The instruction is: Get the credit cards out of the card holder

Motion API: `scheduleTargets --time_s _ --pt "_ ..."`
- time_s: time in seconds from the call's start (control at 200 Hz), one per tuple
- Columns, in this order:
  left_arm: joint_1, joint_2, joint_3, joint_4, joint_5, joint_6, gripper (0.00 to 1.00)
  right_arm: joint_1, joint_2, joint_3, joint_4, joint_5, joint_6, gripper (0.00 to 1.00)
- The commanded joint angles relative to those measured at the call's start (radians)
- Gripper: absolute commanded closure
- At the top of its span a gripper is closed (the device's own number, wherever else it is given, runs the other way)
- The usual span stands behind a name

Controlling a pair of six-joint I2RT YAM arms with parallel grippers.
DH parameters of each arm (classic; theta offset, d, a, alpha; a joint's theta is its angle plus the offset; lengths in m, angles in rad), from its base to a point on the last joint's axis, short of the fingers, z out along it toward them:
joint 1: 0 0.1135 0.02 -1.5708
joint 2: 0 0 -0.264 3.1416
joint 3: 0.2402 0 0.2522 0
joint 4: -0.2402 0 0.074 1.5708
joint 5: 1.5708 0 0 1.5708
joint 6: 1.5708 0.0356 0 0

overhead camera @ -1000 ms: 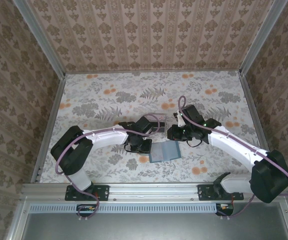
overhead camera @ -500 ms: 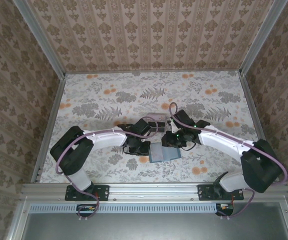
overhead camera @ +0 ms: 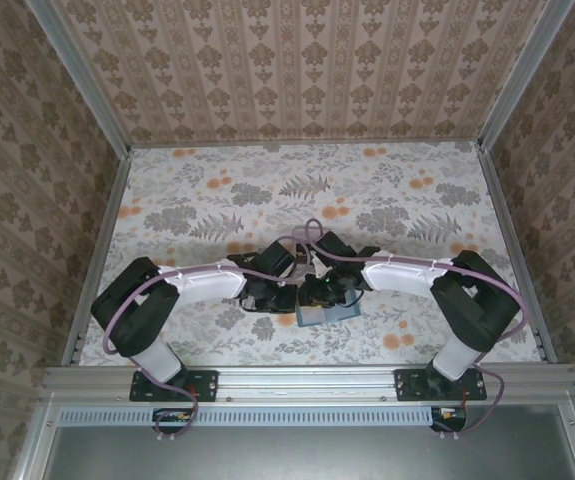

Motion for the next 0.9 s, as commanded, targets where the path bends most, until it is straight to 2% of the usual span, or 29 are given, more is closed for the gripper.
scheduleTargets --time_s 0.0,0.18,0.575,0.74,0.895 --pt "0.01 -0.01 -0.036 -0.047 -0.011 -0.014 0.92 0.008 0.04 0.028 0.053 -0.033 0.033 0.77" --pt "0.015 -0.012 -0.039 -0.046 -0.01 -0.012 0.92 0.008 0.068 0.05 -0.047 0.066 -0.007 0.76" --pt "0.02 0.004 -0.016 -0.066 0.003 0.009 0.92 0.024 0.013 0.128 -0.33 0.311 -0.094 0.64" --pt "0.019 0.011 -0.001 -0.076 0.007 0.014 0.92 0.058 0.008 0.192 -0.464 0.451 -0.117 0.53" --pt "0.02 0.012 0.008 -0.088 0.009 0.018 0.92 0.074 0.004 0.218 -0.535 0.518 -0.127 0.52"
